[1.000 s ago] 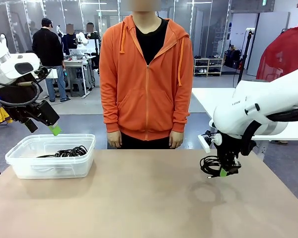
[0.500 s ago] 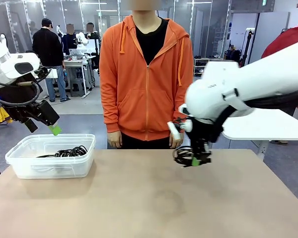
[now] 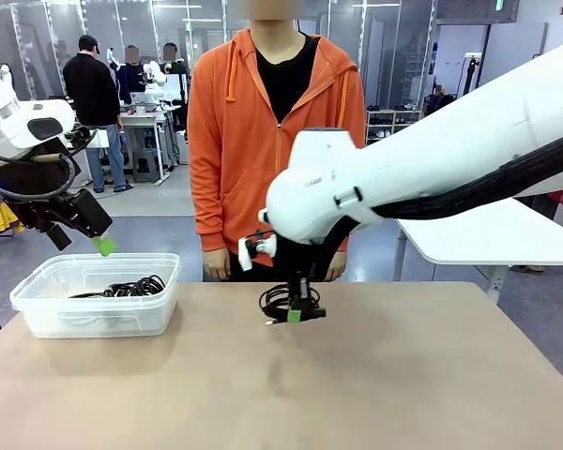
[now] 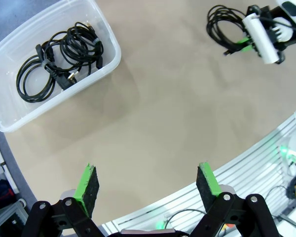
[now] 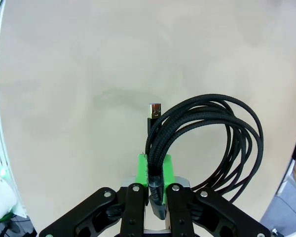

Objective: Organize and store the cables.
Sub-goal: Place the USB Extension Cable into the Organizing box.

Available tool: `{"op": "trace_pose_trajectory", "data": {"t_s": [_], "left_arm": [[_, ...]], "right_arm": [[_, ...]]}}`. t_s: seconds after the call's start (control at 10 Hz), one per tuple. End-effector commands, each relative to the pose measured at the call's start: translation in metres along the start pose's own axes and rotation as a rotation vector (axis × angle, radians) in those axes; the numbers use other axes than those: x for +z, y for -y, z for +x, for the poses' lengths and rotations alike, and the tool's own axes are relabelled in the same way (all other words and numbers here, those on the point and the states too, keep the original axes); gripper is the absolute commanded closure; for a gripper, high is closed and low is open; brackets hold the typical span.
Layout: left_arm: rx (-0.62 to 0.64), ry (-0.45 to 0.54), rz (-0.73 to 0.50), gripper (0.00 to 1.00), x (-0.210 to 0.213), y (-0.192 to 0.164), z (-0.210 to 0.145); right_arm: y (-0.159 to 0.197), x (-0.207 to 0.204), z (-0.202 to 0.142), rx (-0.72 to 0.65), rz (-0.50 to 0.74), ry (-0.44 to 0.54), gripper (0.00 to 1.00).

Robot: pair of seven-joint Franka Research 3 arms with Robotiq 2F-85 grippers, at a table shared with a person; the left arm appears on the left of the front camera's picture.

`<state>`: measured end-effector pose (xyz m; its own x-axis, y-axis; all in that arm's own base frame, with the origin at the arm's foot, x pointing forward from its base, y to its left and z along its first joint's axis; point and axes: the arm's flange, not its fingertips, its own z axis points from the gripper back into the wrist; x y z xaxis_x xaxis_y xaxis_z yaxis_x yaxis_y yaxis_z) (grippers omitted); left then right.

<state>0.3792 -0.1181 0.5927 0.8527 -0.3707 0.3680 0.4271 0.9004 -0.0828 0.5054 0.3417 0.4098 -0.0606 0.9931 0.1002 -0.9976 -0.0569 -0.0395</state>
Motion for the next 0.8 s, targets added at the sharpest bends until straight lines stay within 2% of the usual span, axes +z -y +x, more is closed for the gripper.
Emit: {"op": "trace_pose_trajectory", "data": {"t_s": [0.0, 0.3, 0.5, 0.7], "left_arm": [[0.017, -0.013, -0.003, 0.00, 0.003, 0.001, 0.003], [0.017, -0.013, -0.003, 0.00, 0.003, 0.001, 0.003], [0.017, -0.013, -0.003, 0.00, 0.003, 0.001, 0.003], [0.017, -0.013, -0.003, 0.00, 0.003, 0.001, 0.003]], "right_arm": [[0.004, -0.019, 0.032, -0.048, -0.027, -0.032, 1.00], [-0.002, -0.050, 0.065, -0.065, -0.025, -0.027, 1.00], [-0.004, -0.067, 0.072, -0.062, -0.010, -0.036, 1.00], [-0.004, -0.071, 0.073, -0.080, 0.019, 0.007, 1.00]]}}
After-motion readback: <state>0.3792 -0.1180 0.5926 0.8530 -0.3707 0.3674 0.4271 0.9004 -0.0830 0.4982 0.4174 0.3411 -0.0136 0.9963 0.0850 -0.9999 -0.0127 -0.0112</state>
